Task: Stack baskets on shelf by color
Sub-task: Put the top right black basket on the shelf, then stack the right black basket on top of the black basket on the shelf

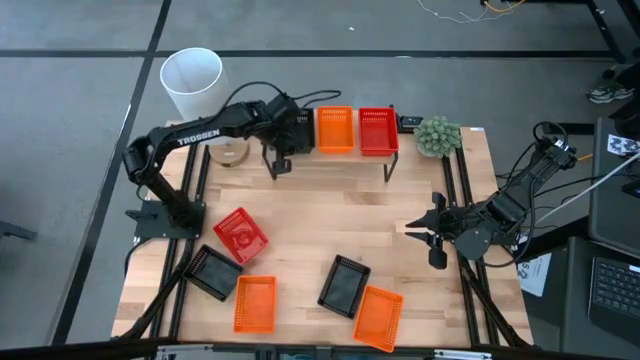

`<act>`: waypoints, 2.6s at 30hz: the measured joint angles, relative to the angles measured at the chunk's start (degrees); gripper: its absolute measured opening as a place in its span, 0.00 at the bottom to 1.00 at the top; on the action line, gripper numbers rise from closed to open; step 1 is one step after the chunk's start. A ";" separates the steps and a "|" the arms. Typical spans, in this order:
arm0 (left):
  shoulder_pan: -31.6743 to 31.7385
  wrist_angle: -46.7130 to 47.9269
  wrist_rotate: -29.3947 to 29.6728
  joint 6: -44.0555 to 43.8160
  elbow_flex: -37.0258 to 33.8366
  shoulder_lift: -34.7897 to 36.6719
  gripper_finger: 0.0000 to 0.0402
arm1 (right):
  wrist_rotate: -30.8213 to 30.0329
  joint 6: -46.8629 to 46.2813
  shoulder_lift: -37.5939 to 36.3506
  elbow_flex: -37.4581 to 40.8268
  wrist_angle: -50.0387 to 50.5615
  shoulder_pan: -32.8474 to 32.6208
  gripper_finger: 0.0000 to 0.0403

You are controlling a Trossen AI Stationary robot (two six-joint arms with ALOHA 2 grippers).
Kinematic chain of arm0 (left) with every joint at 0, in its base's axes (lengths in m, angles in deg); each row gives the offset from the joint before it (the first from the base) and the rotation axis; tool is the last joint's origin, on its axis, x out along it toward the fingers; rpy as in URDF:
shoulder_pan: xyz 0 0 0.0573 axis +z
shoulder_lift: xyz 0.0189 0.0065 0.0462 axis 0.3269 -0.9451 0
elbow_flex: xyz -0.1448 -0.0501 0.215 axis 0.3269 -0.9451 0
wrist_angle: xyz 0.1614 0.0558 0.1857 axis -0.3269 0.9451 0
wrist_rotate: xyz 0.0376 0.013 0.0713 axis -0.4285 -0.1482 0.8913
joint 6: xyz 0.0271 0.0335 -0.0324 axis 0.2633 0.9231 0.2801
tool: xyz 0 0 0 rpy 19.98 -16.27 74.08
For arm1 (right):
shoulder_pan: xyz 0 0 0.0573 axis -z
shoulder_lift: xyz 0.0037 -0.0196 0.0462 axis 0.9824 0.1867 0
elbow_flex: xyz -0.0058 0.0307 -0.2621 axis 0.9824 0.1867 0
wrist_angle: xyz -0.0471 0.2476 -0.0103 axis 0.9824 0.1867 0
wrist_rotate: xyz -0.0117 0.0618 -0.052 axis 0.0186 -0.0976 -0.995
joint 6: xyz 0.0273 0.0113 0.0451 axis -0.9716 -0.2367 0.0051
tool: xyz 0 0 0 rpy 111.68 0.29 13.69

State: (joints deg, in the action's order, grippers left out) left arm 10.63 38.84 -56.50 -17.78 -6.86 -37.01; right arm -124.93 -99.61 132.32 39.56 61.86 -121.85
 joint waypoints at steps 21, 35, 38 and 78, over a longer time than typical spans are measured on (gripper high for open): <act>-1.42 3.53 3.90 -4.37 -0.04 0.00 0.10 | -0.04 0.02 0.00 0.00 0.02 -0.01 0.23; -1.43 3.40 6.59 2.63 -0.04 0.02 0.18 | -0.06 0.02 0.00 0.00 0.04 0.00 0.23; -1.40 3.32 7.17 4.13 -0.03 0.02 0.18 | -0.04 0.02 0.00 0.00 0.07 -0.02 0.23; -39.83 -9.67 -4.14 -21.75 12.68 -5.04 0.18 | -0.05 -0.03 -0.02 0.00 0.46 0.00 0.23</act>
State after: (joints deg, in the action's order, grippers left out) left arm -29.19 29.17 -60.64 -39.52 5.82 -42.05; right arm -124.97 -99.65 132.29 39.56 62.32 -121.85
